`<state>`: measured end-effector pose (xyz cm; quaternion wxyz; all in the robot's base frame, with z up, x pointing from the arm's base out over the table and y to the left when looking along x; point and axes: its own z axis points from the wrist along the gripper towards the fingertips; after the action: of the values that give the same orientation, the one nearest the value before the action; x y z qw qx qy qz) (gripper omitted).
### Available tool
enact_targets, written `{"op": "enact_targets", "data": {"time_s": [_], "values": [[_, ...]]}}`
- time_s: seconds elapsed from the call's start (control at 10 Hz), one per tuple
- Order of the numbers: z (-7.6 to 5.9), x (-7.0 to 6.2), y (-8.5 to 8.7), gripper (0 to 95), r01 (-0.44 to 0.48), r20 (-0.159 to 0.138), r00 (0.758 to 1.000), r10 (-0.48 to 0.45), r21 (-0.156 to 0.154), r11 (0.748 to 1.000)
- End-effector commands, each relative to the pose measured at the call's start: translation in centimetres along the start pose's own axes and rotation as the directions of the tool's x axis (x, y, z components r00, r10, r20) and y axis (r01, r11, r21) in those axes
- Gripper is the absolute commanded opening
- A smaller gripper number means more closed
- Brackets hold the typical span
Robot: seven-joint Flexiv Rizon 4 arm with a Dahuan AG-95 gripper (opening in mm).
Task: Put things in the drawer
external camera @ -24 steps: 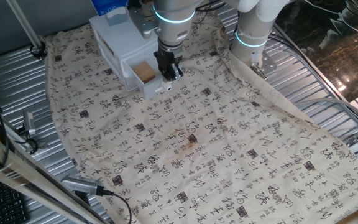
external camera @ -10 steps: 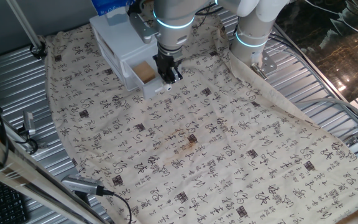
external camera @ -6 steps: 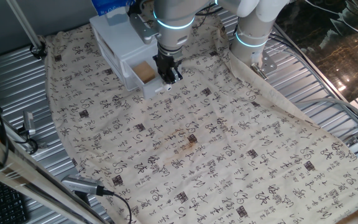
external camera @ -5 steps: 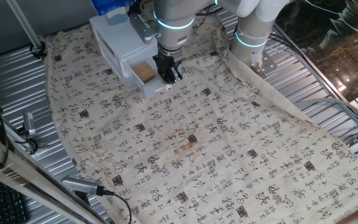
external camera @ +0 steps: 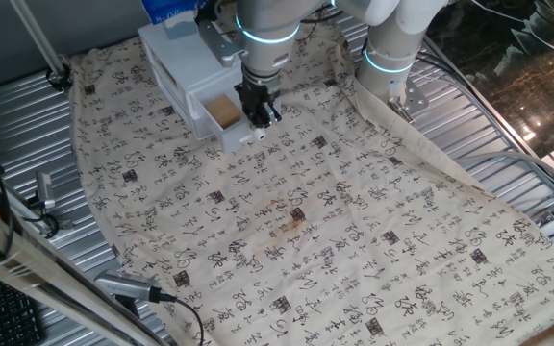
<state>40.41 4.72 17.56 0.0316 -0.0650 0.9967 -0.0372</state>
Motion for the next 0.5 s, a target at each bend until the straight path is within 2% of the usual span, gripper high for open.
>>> {"op": "enact_targets", "data": {"time_s": [0.1,0.5], "values": [[-0.03,0.01,-0.11,0.0,0.001,0.001,1.0,-0.001,0.0,1.0],[-0.1,-0.07,-0.63,0.0,0.015,0.002,1.0,-0.015,0.0,1.0]]}}
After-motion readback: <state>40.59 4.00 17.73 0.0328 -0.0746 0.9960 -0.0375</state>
